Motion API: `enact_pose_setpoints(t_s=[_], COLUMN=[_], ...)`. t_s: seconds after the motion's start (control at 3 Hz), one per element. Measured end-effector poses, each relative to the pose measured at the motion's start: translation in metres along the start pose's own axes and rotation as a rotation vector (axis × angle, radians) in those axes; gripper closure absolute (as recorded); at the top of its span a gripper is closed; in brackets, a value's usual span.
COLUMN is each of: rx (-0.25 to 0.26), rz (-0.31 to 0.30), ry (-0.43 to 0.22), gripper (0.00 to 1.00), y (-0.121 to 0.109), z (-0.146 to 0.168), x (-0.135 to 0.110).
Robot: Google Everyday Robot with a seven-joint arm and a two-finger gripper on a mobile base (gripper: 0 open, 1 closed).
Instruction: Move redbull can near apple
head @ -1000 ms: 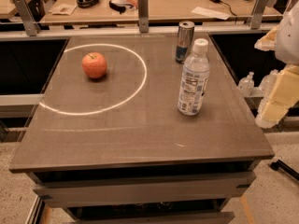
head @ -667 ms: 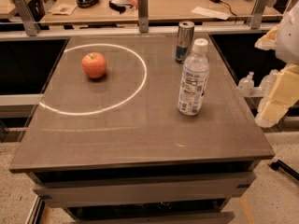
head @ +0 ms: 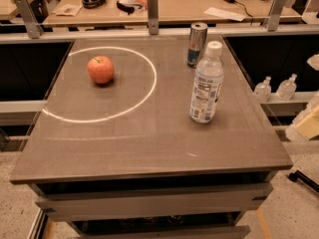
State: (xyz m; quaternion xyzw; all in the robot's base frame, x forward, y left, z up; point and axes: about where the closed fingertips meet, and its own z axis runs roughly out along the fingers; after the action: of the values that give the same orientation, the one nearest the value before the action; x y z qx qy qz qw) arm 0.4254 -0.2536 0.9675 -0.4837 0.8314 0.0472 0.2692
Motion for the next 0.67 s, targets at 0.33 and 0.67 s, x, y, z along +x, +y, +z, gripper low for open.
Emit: enact_pose_setpoints(t_s=[0.33,0.67], rx=[0.029,0.037], rz=[0.117,0.171], ry=[-0.161,-0.319], gripper=[0.0,0.0], y=[-0.001,-0.003], z=[-0.004,0.007], x=[0.023,0.048])
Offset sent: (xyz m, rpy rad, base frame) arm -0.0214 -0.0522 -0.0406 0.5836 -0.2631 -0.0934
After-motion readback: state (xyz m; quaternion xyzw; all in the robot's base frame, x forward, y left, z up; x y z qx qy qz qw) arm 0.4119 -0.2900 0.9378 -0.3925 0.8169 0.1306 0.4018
